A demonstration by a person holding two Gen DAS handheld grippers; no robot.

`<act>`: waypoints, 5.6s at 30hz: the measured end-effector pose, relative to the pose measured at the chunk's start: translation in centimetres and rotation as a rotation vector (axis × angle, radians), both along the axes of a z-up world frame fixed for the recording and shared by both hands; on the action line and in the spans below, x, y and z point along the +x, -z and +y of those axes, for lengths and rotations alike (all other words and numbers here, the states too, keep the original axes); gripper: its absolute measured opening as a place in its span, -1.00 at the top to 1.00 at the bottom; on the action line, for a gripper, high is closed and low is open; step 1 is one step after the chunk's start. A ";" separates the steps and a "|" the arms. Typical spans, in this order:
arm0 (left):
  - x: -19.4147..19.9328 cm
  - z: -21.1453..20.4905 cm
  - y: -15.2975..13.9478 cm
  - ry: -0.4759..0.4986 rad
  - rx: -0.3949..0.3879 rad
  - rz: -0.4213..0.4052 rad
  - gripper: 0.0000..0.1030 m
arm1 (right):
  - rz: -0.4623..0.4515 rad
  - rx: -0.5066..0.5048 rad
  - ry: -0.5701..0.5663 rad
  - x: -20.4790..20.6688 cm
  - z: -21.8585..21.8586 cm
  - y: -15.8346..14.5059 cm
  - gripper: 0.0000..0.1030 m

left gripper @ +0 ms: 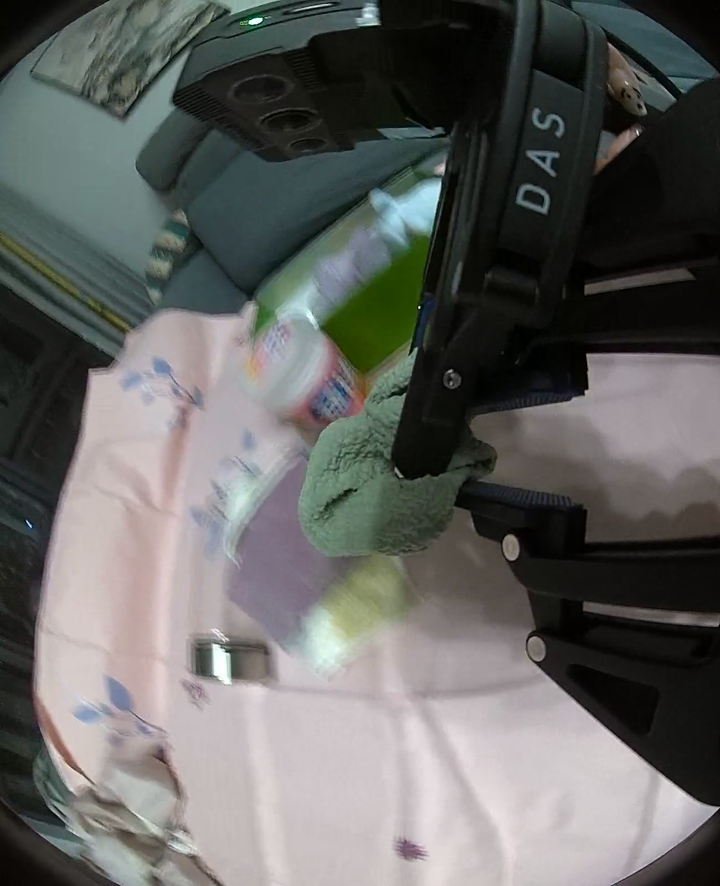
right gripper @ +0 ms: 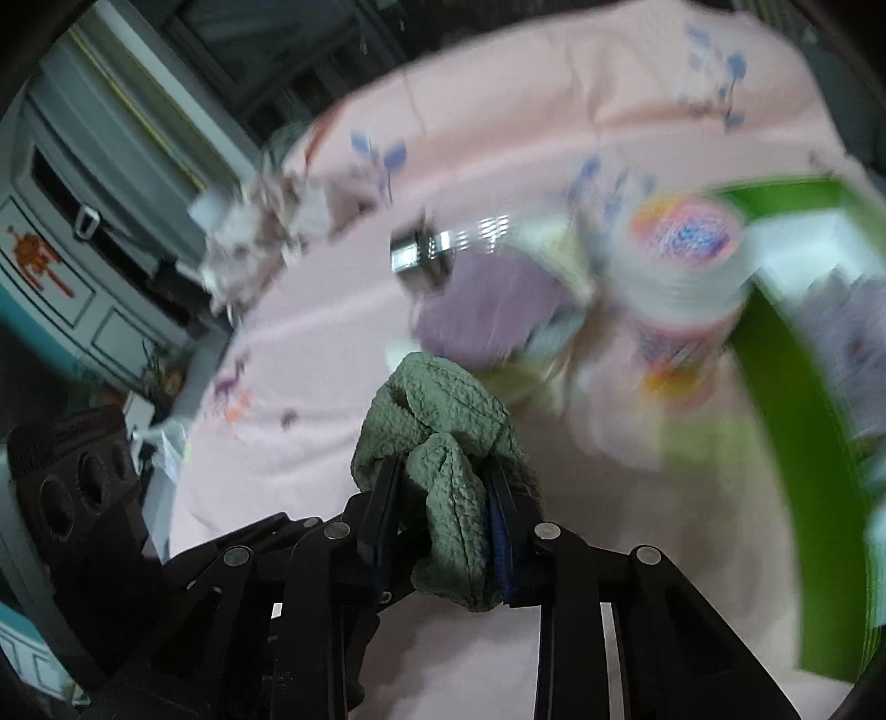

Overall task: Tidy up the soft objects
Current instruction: 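Carry the green towel with the right gripper into the box, then open the right gripper to release the green towel in the box, then move the right gripper back toward the mauve washcloth on the cream towel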

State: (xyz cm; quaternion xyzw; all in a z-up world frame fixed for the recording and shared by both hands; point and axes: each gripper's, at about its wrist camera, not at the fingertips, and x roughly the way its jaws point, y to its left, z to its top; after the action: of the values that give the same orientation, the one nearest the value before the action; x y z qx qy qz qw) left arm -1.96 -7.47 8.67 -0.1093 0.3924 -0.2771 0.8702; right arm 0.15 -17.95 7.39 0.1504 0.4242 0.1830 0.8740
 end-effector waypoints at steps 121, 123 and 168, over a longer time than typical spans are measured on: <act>-0.3 11.2 1.1 -0.444 0.119 0.018 -0.97 | -0.051 -0.214 0.196 -0.4 3.7 1.9 -0.68; -0.3 11.1 1.0 -0.440 0.119 0.021 -0.97 | -0.051 -0.216 0.197 -0.3 3.7 1.9 -0.68; -0.2 11.2 1.8 -0.458 0.165 0.080 -0.97 | -0.082 -0.163 0.210 -0.6 2.7 1.7 -0.68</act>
State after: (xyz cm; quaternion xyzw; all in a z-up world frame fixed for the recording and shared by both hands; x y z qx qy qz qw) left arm -2.16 3.77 6.85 -0.1349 0.4129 -0.0354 0.9000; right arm -0.43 -15.27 5.69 0.1149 0.3834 0.0617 0.9143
